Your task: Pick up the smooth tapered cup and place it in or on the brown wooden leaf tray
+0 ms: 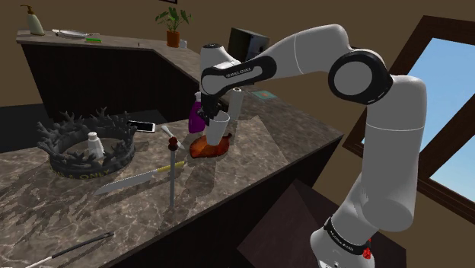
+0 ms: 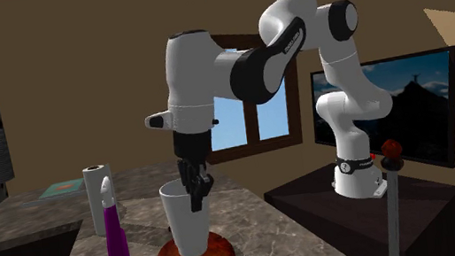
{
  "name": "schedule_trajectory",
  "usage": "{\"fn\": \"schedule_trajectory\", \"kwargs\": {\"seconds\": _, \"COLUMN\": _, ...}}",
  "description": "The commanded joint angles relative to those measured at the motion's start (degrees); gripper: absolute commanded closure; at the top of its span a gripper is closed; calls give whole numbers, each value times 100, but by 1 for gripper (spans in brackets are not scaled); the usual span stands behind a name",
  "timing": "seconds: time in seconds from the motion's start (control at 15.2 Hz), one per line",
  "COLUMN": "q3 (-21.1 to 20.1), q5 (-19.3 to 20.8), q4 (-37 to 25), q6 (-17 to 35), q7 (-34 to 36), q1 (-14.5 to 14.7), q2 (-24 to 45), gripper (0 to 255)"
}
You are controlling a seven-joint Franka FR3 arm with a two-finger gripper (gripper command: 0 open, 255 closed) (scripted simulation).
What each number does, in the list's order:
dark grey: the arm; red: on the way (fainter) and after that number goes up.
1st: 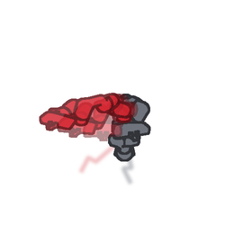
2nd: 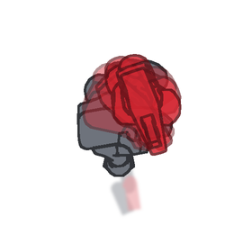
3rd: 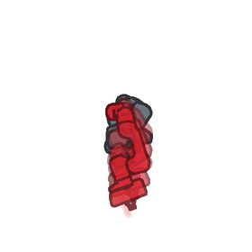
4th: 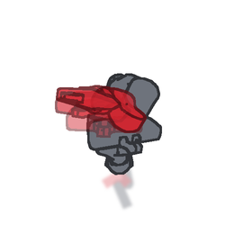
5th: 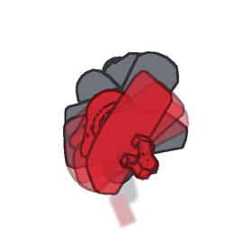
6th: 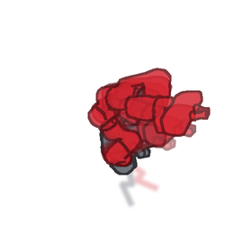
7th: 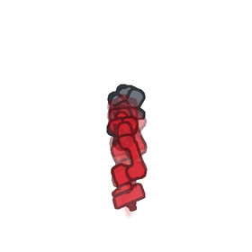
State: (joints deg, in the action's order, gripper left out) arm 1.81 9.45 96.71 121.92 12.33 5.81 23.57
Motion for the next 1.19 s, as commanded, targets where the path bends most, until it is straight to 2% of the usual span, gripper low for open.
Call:
{"fn": "schedule_trajectory", "kwargs": {"seconds": 0.0, "q3": 0, "q5": 1, "q4": 0, "q6": 2, "q7": 0, "q1": 0, "q2": -1, "gripper": 255}}
{"fn": "schedule_trajectory", "kwargs": {"seconds": 0.07, "q3": 0, "q5": 0, "q4": 0, "q6": 2, "q7": 0, "q1": 0, "q2": -1, "gripper": 255}}
{"fn": "schedule_trajectory", "kwargs": {"seconds": 0.13, "q3": 0, "q5": 0, "q4": -1, "q6": 2, "q7": 0, "q1": 0, "q2": -1, "gripper": 0}}
{"fn": "schedule_trajectory", "kwargs": {"seconds": 0.46, "q3": 0, "q5": 0, "q4": 0, "q6": 2, "q7": 0, "q1": 0, "q2": -2, "gripper": 0}}
{"fn": "schedule_trajectory", "kwargs": {"seconds": 0.73, "q3": -30, "q5": -30, "q4": -331, "q6": -608, "q7": -22, "q1": 54, "q2": -276, "gripper": 0}}
{"fn": "schedule_trajectory", "kwargs": {"seconds": 1.12, "q3": -30, "q5": -30, "q4": -331, "q6": -608, "q7": -22, "q1": 54, "q2": -276, "gripper": 0}}
